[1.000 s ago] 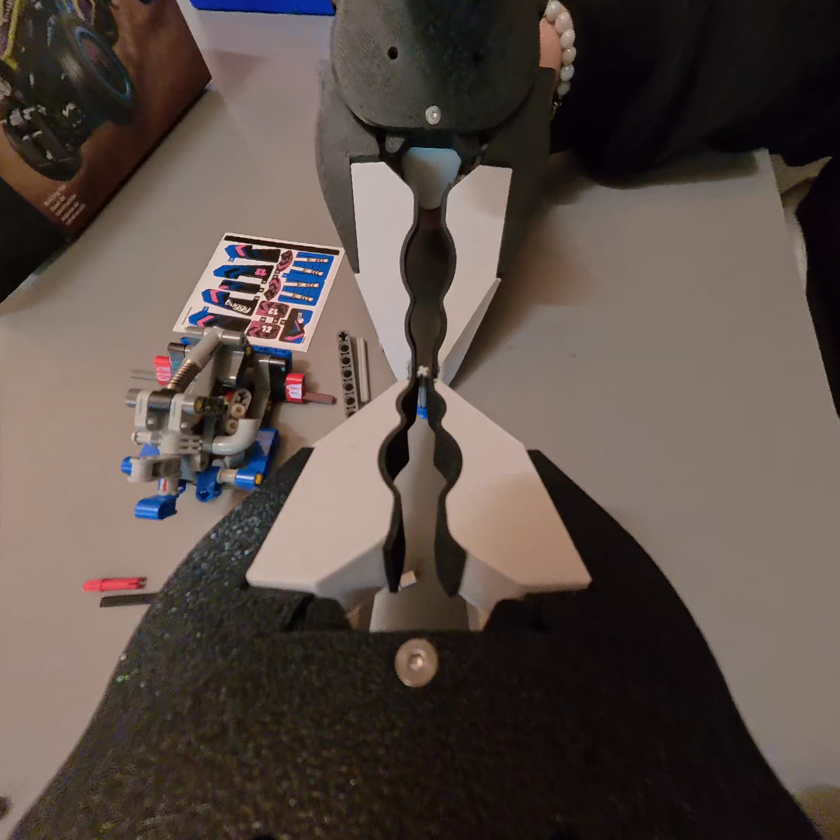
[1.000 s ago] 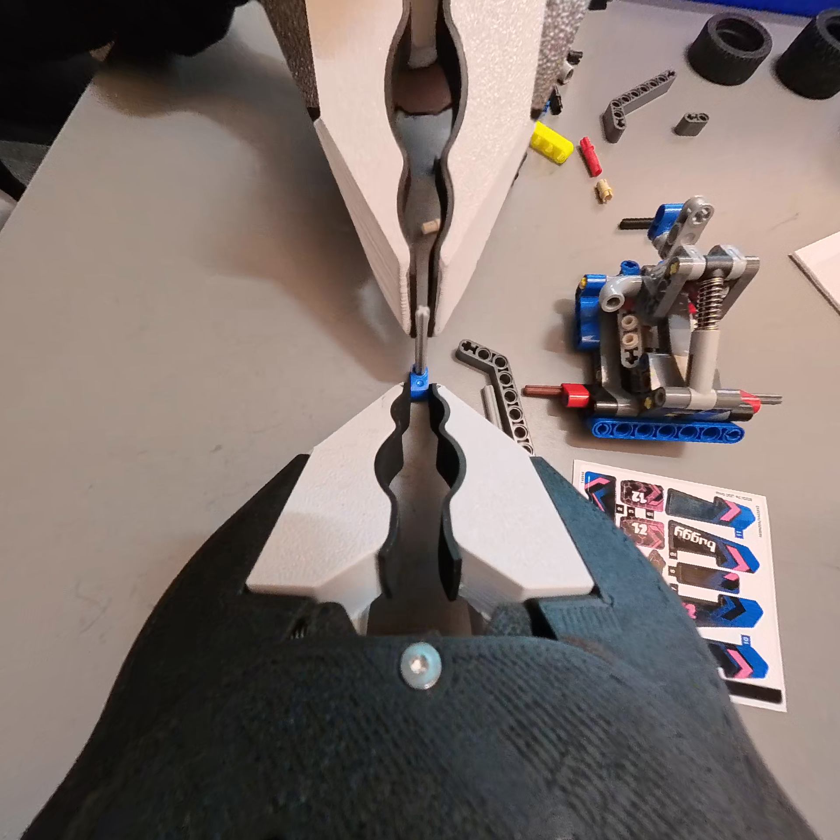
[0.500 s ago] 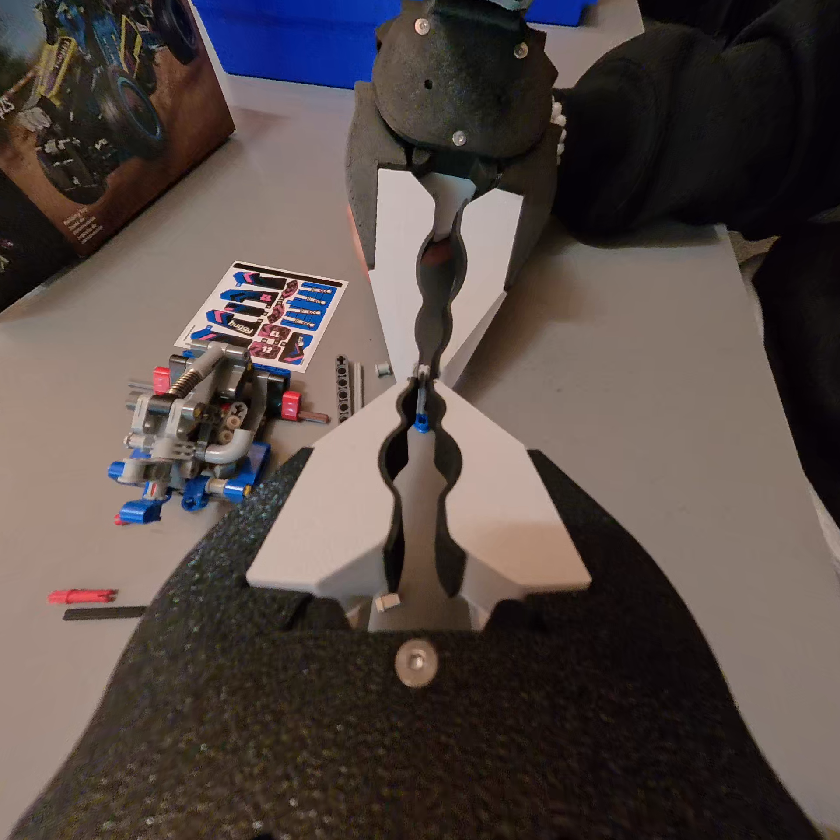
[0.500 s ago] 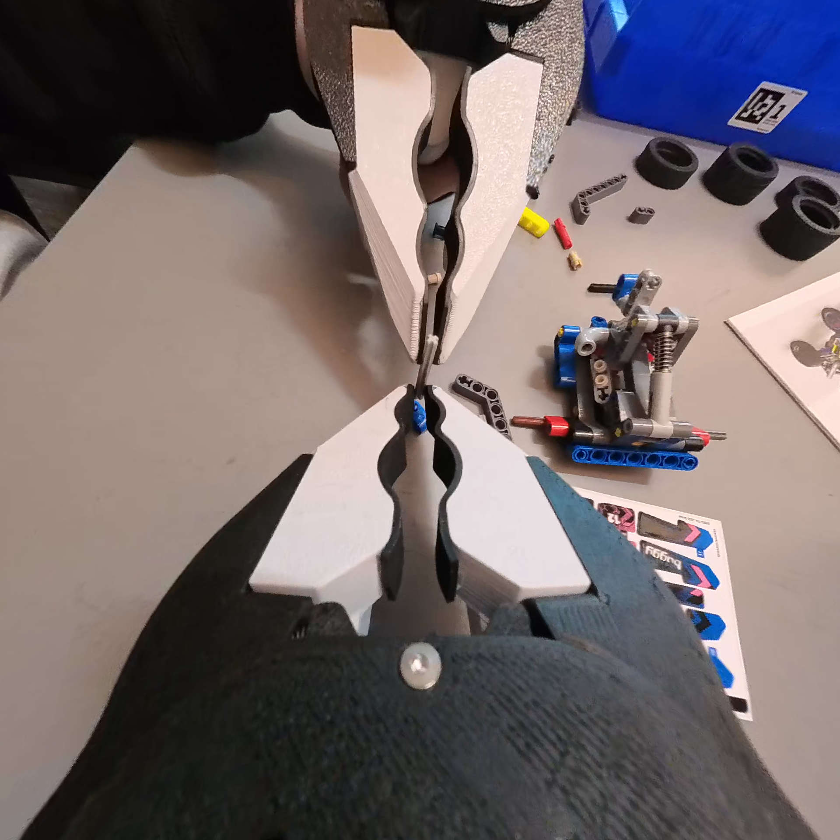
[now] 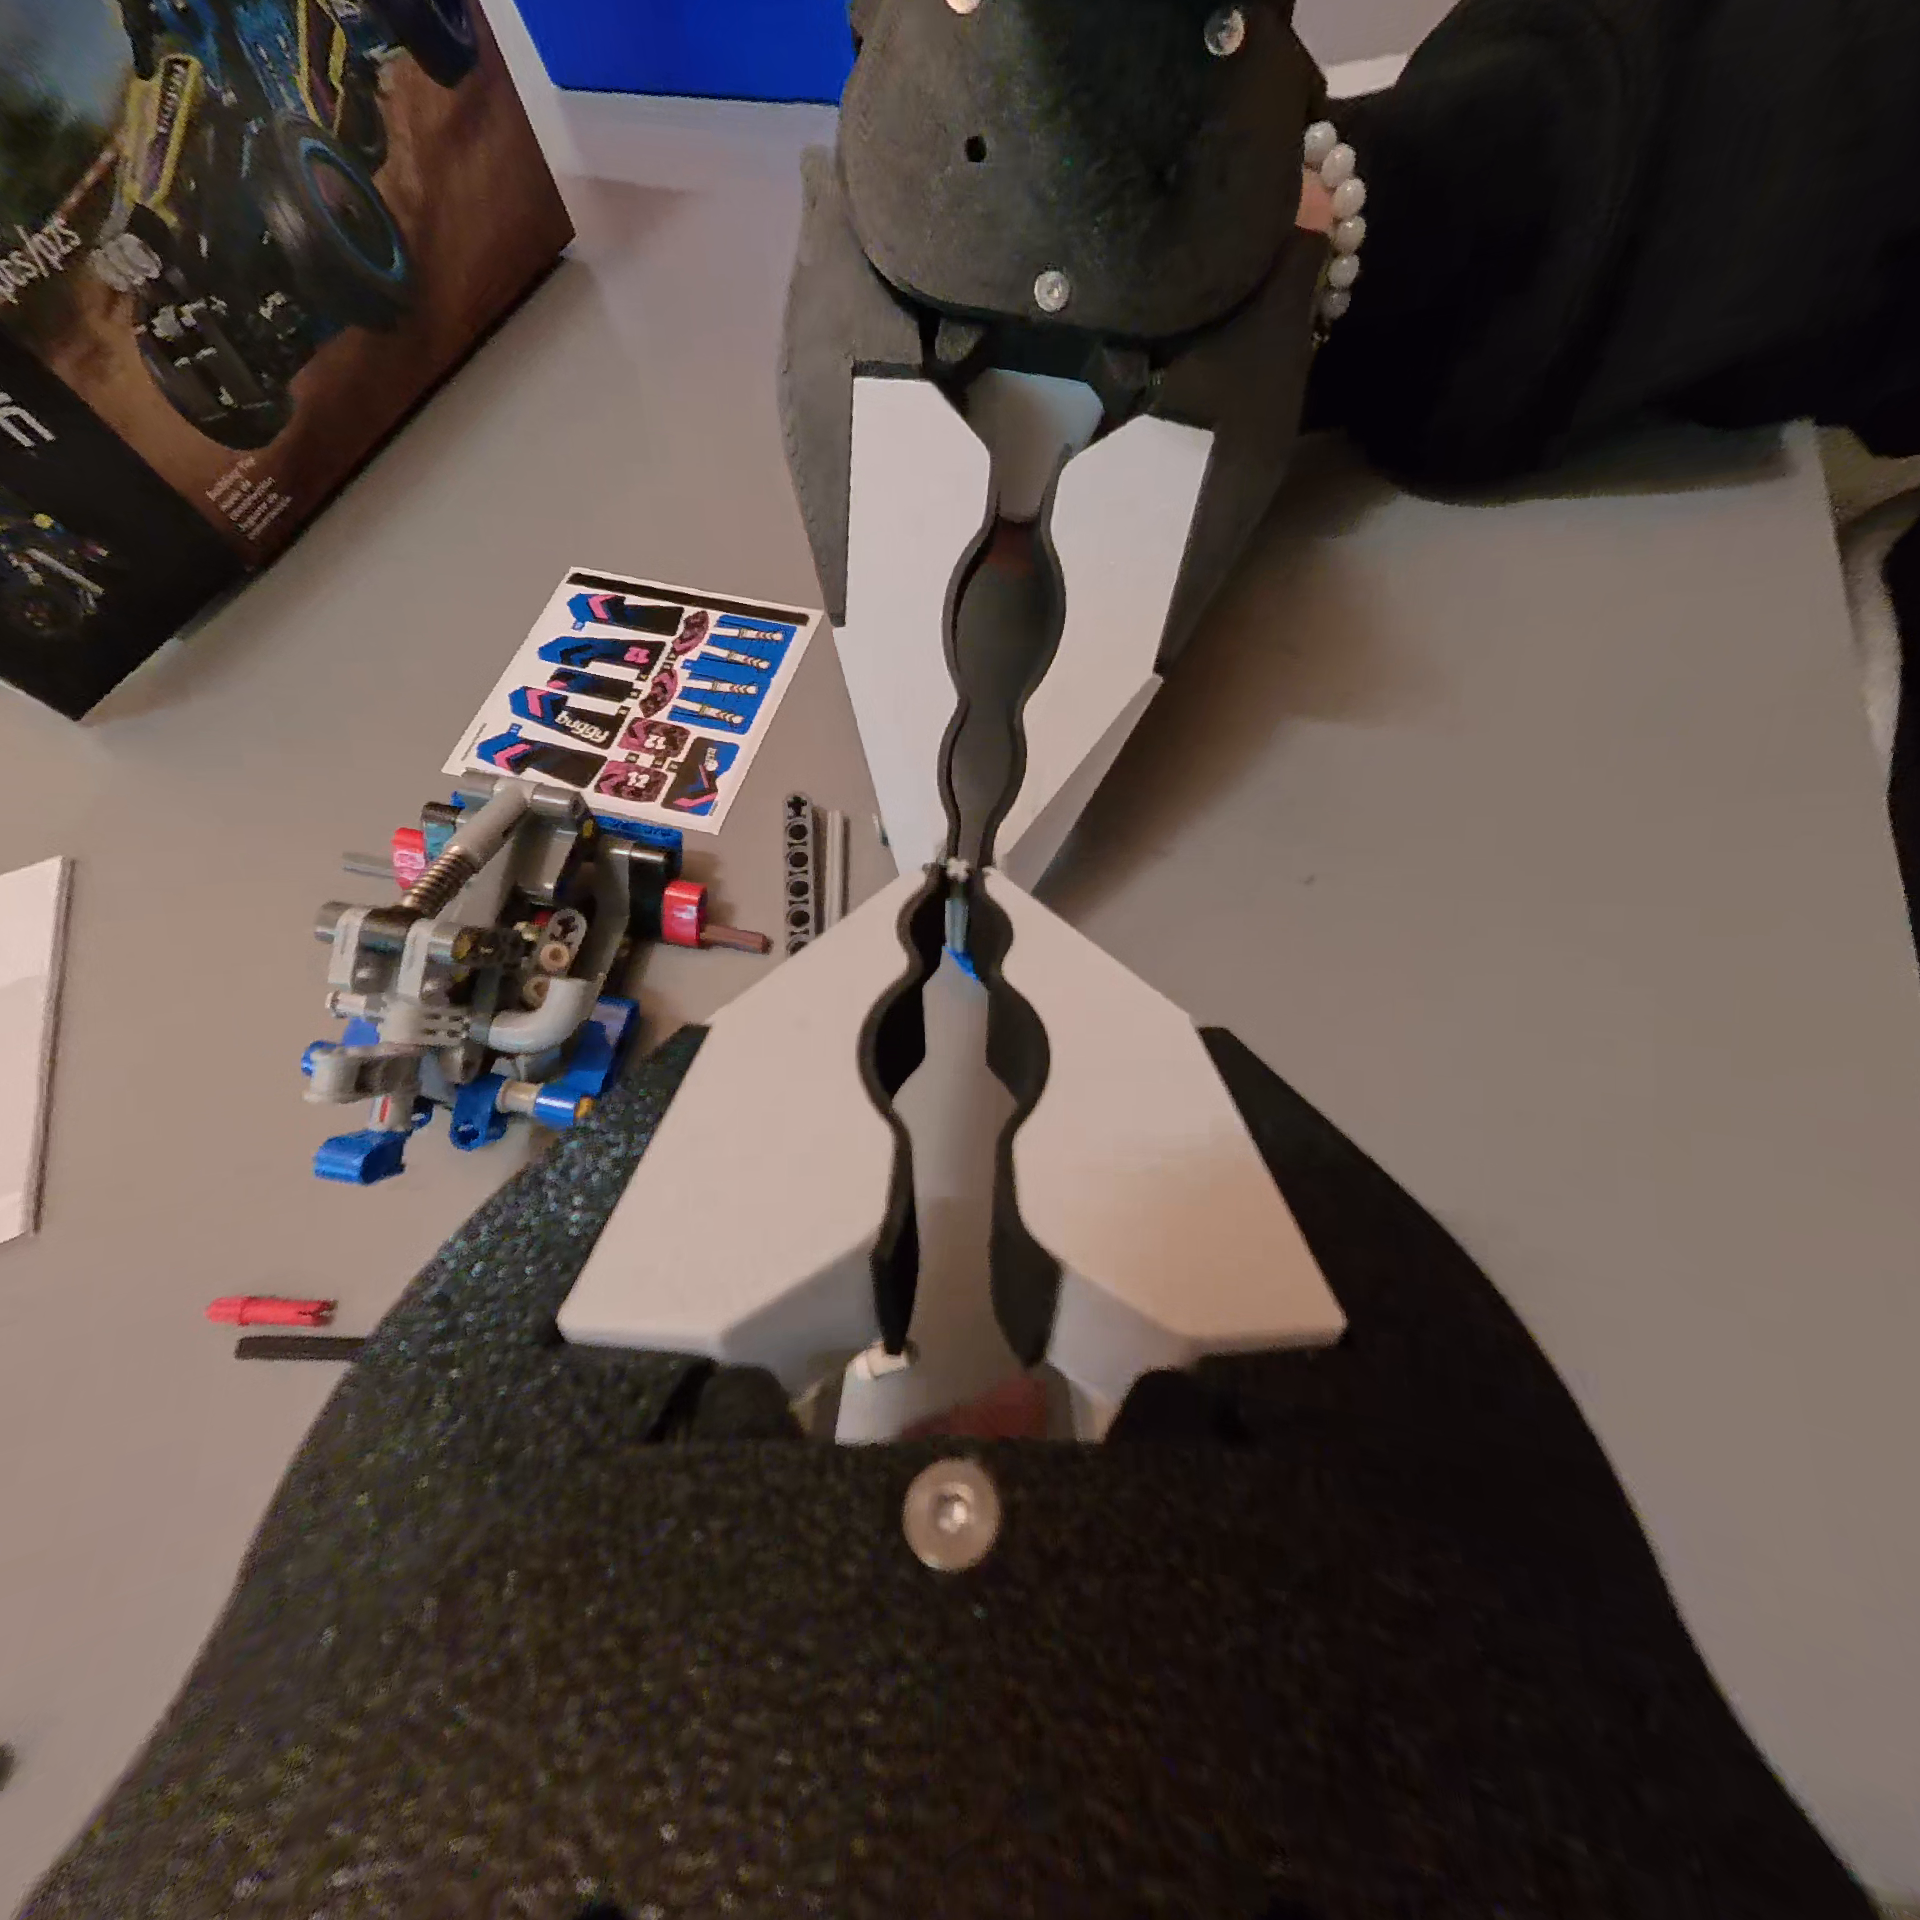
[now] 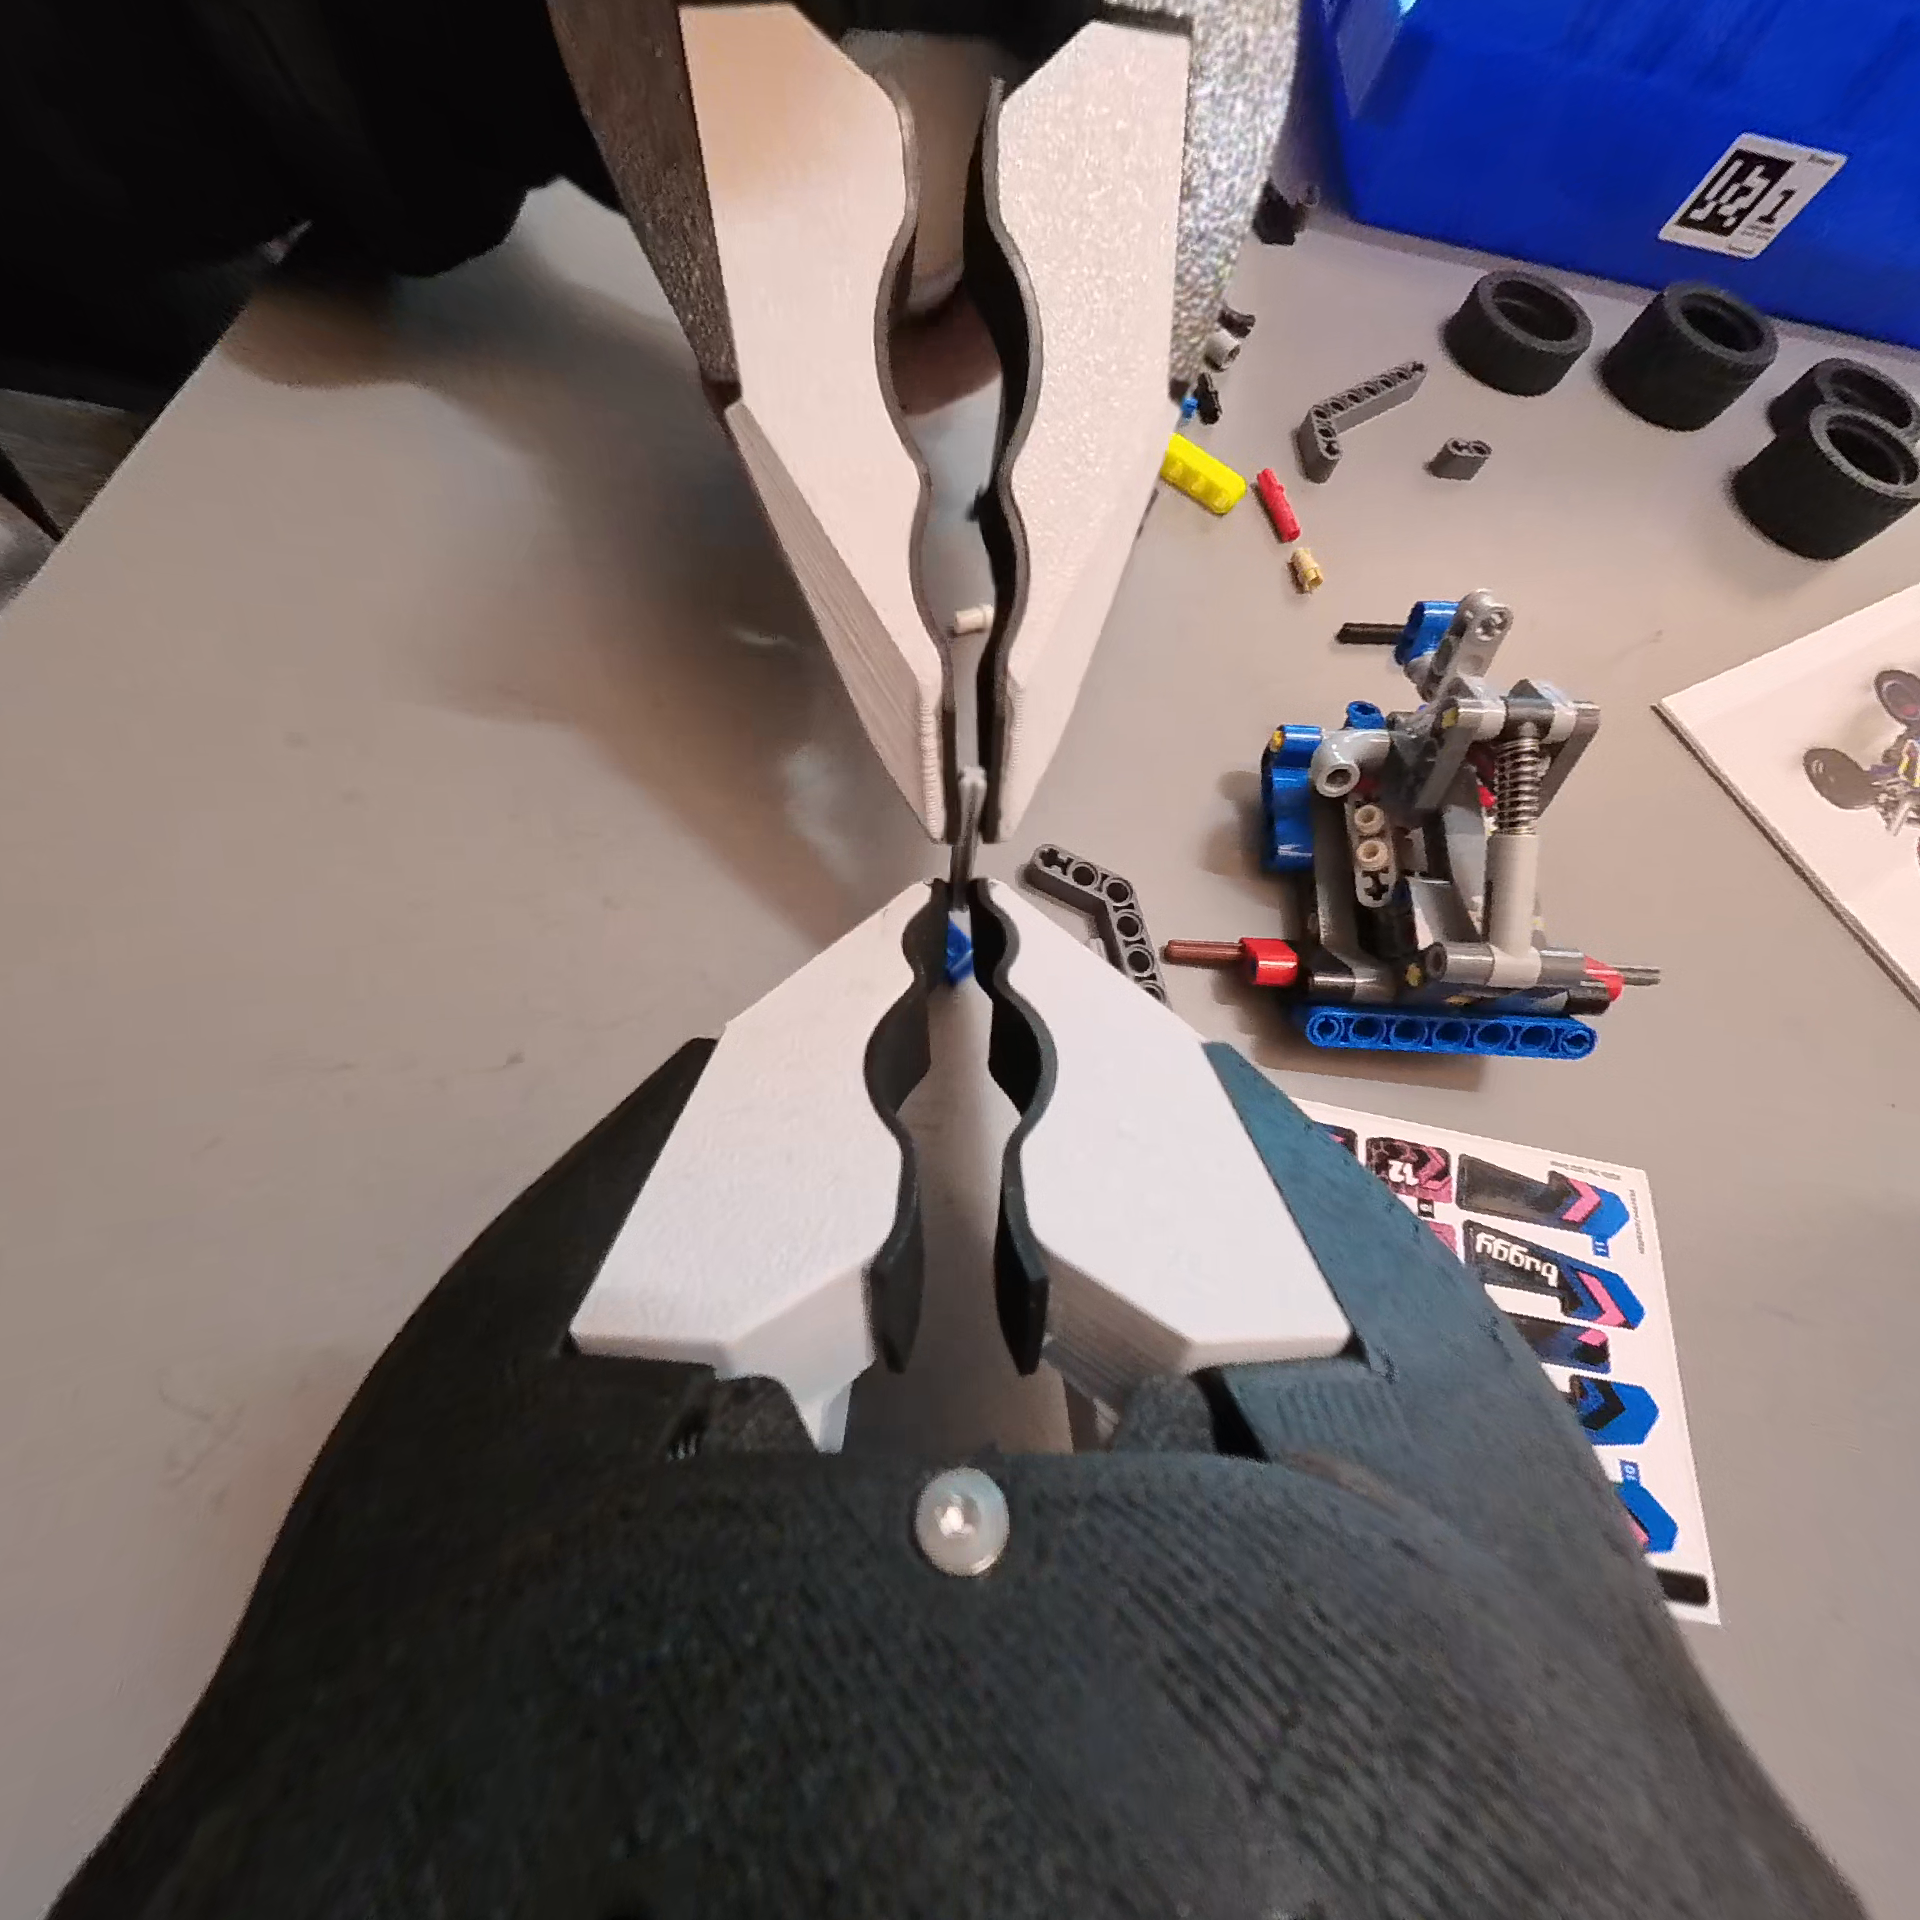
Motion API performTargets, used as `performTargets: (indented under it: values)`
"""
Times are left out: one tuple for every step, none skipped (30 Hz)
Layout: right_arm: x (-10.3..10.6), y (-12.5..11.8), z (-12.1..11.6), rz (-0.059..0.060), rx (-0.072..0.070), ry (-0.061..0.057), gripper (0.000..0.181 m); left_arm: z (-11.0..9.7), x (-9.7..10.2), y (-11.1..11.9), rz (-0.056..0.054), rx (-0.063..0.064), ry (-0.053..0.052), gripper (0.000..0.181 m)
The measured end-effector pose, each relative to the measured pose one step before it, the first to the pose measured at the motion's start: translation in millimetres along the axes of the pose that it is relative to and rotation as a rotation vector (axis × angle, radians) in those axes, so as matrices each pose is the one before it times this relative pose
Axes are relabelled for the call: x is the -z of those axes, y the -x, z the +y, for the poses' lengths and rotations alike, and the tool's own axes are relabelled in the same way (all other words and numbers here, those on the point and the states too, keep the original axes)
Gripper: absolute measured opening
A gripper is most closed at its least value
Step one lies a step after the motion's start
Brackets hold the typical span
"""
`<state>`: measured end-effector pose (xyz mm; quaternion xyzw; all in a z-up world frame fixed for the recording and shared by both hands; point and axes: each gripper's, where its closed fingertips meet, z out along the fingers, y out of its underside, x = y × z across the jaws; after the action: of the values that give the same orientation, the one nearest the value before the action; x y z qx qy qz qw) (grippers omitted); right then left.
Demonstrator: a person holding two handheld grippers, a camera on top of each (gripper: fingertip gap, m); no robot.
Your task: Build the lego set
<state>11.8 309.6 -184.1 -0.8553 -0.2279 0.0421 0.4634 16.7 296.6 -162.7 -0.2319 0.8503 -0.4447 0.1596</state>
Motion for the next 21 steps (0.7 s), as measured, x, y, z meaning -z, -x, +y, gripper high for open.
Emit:
performTargets:
  values:
    - [-0.55,-0.13,0.67,0.0033,0.0028,0.0059,0.002,0.66,-0.87,0.29,-0.0059,-0.0033,0.0129,0.001]
    - [-0.6,-0.6,1.0,0.0094,0.0044,0.007,0.002,0.44,-0.95,0.61,-0.0096,0.0013,0.0113,0.001]
    - [-0.33,-0.4,0.76,0.0062,0.0028,0.0057,0.002,0.5,-1.05,-0.01,-0.0058,0.005,0.0101,0.001]
    - [-0.28,0.2,0.98,-0.0008,-0.0006,0.0064,0.002,0.73,-0.77,0.03,-0.0046,0.0046,0.0077,0.001]
    - [-0.28,-0.34,0.74,0.0021,-0.0015,0.0047,0.002,0.44,-0.21,0.93,-0.0092,0.0018,0.0014,0.001]
    - [-0.15,-1.04,0.31,0.008,-0.0005,0.002,0.002,0.25,0.09,0.3,-0.0028,0.0142,-0.0017,0.001]
    - [-0.15,0.2,0.03,-0.001,0.0013,0.0005,0.002,0.01,0.35,-0.37,0.0047,0.0184,-0.004,0.001]
    - [0.22,0.72,-0.29,-0.0052,0.0002,-0.0023,0.003,-0.58,0.46,0.75,-0.0023,0.0132,-0.0096,0.001]
    - [0.58,-0.15,-0.63,0.0001,-0.0014,-0.0054,0.002,-0.46,0.48,-0.43,0.0073,0.0134,-0.0081,0.002]
    - [0.55,0.7,-0.66,-0.0053,0.0009,-0.0048,0.002,-0.16,0.59,-0.64,0.0111,0.0159,-0.0025,0.002]
    - [0.32,1.49,-0.39,-0.0096,0.0023,-0.0035,0.003,-0.16,0.5,0.26,0.0023,0.001,-0.0042,0.001]
    - [0.68,0.57,-0.29,-0.0052,-0.0061,-0.003,0.003,0.22,0.57,0.6,-0.0014,-0.0039,-0.0031,0.001]
    - [0.75,-0.15,0.43,-0.0024,-0.0077,-0.0004,0.003,1.1,0.83,0.11,0.0048,0.0032,0.0031,0.001]
    - [0.82,0.57,1.54,-0.0051,-0.0006,0.0048,0.008,0.36,1.17,1.85,-0.007,-0.0007,-0.0034,0.001]
    - [0.43,-0.09,2.63,-0.0005,0.001,0.012,0.015,-0.25,1.31,0.59,0.0049,0.0019,-0.011,0.001]
    - [0.14,-0.7,2.71,0.004,0.0035,0.013,0.017,-0.23,0.82,-0.39,0.0138,0.0072,-0.0106,0.001]
    - [-0.16,-1.19,1.42,0.0092,0.006,0.0073,0.018,-0.63,0.54,0.95,0.0028,0.0008,-0.0137,0.001]
    - [-0.56,1.47,0.67,-0.0092,0.0045,0.0051,0.018,-0.27,0.19,-0.89,0.0127,-0.0044,-0.0088,0.001]
    - [-0.76,1.54,0.92,-0.011,0.0016,0.0077,0.018,-0.61,-0.11,-0.92,0.0125,-0.0025,-0.009,0.001]
    - [-0.97,-0.51,1.11,0.0015,-0.0023,0.0092,0.017,-0.33,-0.28,-0.42,0.0078,-0.002,-0.005,0.001]
    - [-0.95,-0.23,1.44,0.0004,0.0053,0.01,0.017,0.93,-0.57,-1.04,0.0128,-0.0048,0.0036,0.001]
